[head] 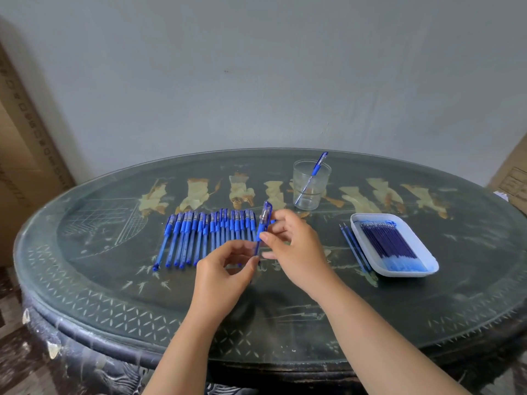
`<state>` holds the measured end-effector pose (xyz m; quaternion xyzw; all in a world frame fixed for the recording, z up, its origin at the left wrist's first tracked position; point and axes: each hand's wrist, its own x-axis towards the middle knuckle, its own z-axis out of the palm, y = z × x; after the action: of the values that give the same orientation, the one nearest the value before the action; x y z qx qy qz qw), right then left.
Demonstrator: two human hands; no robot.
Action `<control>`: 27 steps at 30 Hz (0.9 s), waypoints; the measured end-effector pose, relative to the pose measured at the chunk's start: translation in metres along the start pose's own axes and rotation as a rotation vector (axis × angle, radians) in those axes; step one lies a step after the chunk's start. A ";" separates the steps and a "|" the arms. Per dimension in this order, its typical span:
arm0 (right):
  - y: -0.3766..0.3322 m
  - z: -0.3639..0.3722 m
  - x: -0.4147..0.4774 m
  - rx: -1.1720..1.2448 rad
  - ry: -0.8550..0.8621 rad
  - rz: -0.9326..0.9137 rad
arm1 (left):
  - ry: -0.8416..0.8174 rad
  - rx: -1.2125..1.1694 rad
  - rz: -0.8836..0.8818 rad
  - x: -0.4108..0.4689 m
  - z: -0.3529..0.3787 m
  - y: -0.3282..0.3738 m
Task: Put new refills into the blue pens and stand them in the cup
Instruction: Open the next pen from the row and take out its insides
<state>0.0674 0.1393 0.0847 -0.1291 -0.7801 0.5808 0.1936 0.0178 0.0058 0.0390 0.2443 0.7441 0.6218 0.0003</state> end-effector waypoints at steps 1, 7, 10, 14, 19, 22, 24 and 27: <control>0.000 -0.003 0.003 0.030 0.016 0.008 | 0.014 0.013 0.017 0.002 0.002 0.000; -0.007 -0.041 0.039 0.198 0.238 0.000 | 0.179 0.242 0.139 0.017 0.002 -0.014; -0.015 -0.068 0.069 0.189 0.418 -0.080 | 0.200 0.368 0.173 0.021 0.004 -0.023; -0.024 -0.097 0.109 0.135 0.634 -0.169 | 0.217 0.455 0.216 0.027 0.006 -0.028; -0.011 -0.107 0.146 -0.042 0.763 -0.191 | 0.215 0.496 0.231 0.029 0.007 -0.034; 0.000 -0.108 0.156 -0.176 0.725 -0.144 | 0.209 0.496 0.226 0.029 0.007 -0.035; 0.007 -0.107 0.159 -0.221 0.687 -0.112 | 0.212 0.490 0.226 0.029 0.007 -0.035; 0.022 -0.105 0.165 -0.308 0.605 -0.067 | 0.211 0.491 0.229 0.030 0.008 -0.035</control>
<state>-0.0333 0.3058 0.1153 -0.2977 -0.7698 0.3848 0.4133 -0.0190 0.0200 0.0141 0.2533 0.8359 0.4410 -0.2063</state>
